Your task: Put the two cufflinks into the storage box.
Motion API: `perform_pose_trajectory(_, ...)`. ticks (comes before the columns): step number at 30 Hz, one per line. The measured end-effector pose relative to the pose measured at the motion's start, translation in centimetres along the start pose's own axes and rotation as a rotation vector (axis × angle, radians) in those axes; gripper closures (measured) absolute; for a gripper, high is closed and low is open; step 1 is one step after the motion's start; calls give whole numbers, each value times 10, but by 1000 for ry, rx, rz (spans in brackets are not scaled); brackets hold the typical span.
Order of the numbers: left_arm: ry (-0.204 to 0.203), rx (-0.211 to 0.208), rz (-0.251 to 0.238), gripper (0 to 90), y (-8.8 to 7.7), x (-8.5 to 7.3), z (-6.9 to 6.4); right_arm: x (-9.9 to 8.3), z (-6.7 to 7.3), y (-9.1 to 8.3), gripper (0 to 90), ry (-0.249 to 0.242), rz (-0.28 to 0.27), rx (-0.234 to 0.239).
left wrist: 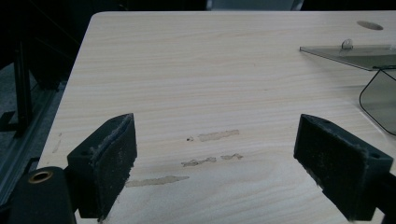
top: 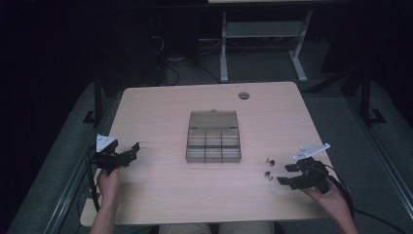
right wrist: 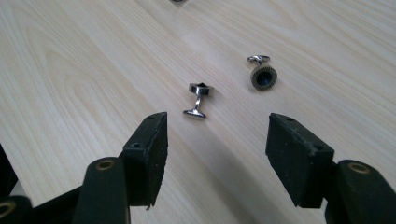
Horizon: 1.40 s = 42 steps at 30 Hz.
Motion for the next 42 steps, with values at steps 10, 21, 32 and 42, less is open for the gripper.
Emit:
perform_pose_trajectory(10, -2, 4, -3, 129, 0, 1, 1, 17, 6, 20, 453, -28, 45, 7)
perform_pose_trajectory(21, -7, 4, 1, 129, 0, 0, 2, 23, 12, 33, 568, -53, 90, 13)
perform_pose_trajectory(32, -14, 3, -9, 129, 0, 1, 2, 25, 13, 45, 635, -69, 142, -5)
perform_pose_trajectory(42, -7, 1, -8, 129, 0, 2, 1, 21, 11, 49, 701, -65, 160, -27)
Point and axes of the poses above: each handheld gripper's, and its own axes: y roughly forward along the jaws, x roughly out of its top, z roughly to its left, the point moved 9 cm from there along y, roughly forward along the jaws, and after that the axes turned 4 degrees about y, right-handed, at the moved point
